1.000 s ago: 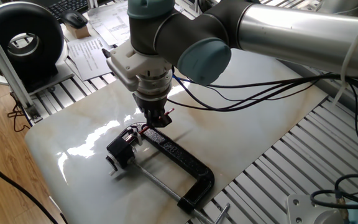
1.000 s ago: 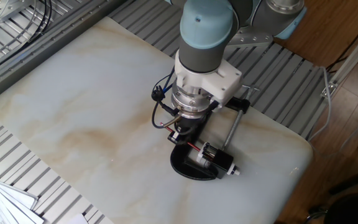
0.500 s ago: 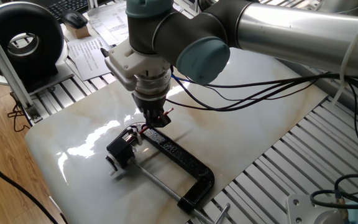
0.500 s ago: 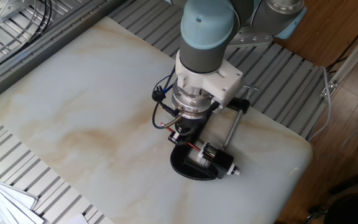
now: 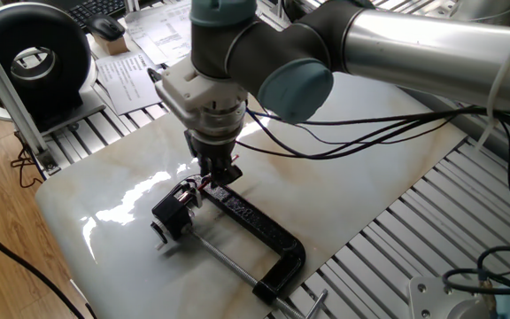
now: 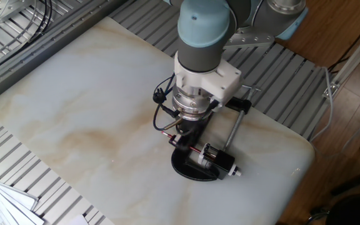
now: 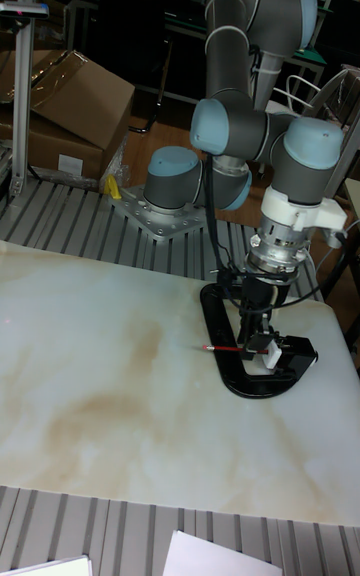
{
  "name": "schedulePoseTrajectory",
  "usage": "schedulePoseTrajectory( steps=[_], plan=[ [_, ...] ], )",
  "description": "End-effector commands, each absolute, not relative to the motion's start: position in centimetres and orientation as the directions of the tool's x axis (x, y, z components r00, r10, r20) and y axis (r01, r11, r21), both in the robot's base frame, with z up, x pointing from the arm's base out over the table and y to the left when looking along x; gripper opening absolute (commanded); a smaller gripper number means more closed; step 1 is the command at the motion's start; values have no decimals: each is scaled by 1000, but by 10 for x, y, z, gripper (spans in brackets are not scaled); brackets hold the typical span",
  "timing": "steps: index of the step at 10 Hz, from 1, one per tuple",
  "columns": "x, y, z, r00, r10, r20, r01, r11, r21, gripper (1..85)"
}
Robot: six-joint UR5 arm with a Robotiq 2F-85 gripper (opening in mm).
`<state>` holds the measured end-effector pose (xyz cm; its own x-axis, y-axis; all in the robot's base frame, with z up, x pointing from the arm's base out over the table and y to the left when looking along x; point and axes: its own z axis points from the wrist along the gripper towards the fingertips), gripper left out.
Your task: Insert the pencil into the pencil sharpener
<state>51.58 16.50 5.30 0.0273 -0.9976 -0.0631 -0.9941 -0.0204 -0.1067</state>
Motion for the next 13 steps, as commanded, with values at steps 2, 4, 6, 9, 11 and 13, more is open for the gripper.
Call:
schedulePoseTrajectory(
  steps=[2, 4, 6, 9, 11, 13],
  plan=[
    [518, 159, 61, 42, -995, -88, -993, -32, -113, 757],
    [516, 141, 66, 51, -997, -65, -991, -43, -123, 743],
    [500, 133, 64, -43, -994, -95, -992, 54, -114, 457],
    [487, 110, 61, -259, -966, -24, -962, 260, -80, 17],
    [484, 99, 71, -303, -952, 30, -950, 300, -84, 17],
    [471, 58, 76, -287, -957, 36, -956, 285, -71, 13]
  ],
)
